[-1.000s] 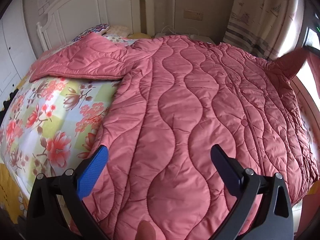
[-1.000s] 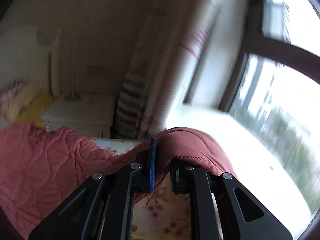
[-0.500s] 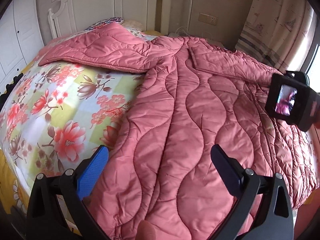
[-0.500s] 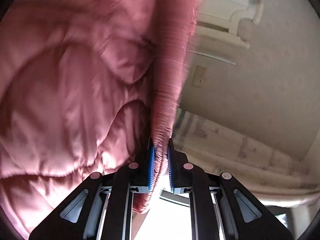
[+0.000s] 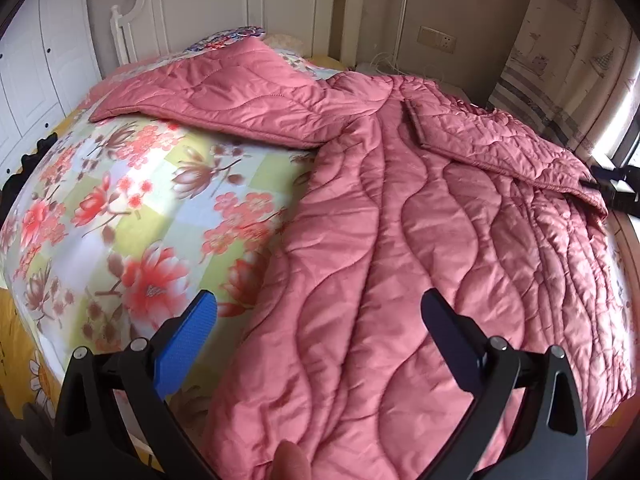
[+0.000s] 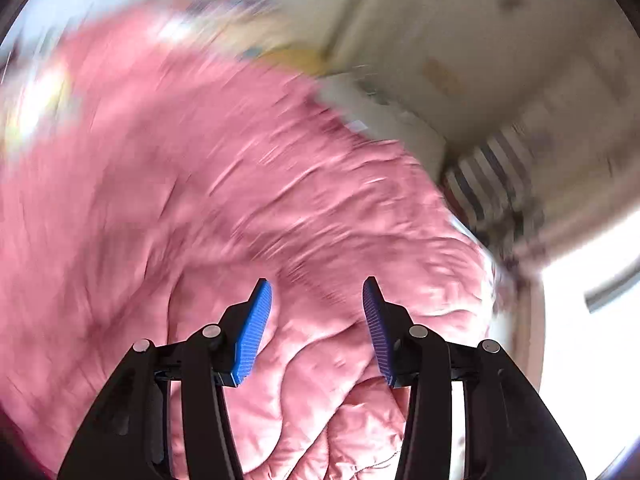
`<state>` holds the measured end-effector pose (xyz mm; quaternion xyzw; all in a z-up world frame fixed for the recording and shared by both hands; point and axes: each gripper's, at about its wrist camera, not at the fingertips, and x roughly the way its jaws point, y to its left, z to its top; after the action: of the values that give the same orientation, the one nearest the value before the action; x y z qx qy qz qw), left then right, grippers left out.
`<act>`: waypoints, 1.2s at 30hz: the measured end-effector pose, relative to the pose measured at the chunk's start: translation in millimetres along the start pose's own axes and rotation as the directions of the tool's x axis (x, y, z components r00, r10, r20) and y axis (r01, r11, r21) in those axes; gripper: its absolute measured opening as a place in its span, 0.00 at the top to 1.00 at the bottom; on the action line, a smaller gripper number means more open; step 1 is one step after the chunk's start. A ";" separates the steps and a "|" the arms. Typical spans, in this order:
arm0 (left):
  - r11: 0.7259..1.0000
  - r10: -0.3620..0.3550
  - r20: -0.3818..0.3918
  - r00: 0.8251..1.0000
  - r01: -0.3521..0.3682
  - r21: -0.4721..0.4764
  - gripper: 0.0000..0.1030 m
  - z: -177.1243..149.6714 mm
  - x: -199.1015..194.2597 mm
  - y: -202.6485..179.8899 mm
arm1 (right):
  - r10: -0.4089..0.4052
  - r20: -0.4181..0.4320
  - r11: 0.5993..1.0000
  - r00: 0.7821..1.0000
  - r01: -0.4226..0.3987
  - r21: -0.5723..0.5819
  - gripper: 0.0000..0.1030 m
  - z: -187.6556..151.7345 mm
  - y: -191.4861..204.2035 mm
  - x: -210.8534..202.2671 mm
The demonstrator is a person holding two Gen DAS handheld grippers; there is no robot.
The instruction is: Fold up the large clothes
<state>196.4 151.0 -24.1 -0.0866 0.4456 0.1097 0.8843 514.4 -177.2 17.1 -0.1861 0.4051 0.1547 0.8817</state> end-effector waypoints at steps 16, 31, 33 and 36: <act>0.979 0.001 -0.054 0.999 0.010 0.202 0.02 167.8 149.6 -173.6 | 0.166 -0.142 0.923 0.976 -0.103 0.371 0.47 -43.1 -112.3 125.4; 0.979 0.037 -0.014 0.999 -0.033 0.203 0.02 152.7 182.9 -169.4 | 0.028 -0.247 0.961 0.969 0.042 0.273 0.32 -42.2 -120.2 112.8; 0.978 0.047 0.001 0.999 -0.046 0.203 0.02 150.5 182.4 -171.9 | 0.007 -0.184 0.972 0.983 0.037 0.231 0.32 -32.0 -105.9 97.6; 0.981 0.039 0.003 0.999 -0.039 0.193 0.02 150.3 182.3 -170.9 | -0.029 -0.243 0.982 0.970 0.073 0.175 0.30 -37.1 -85.2 122.6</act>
<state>463.9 45.8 -73.4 0.0081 0.4559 0.0834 0.8861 602.6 -254.2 -82.6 -0.1320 0.5159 0.0707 0.8434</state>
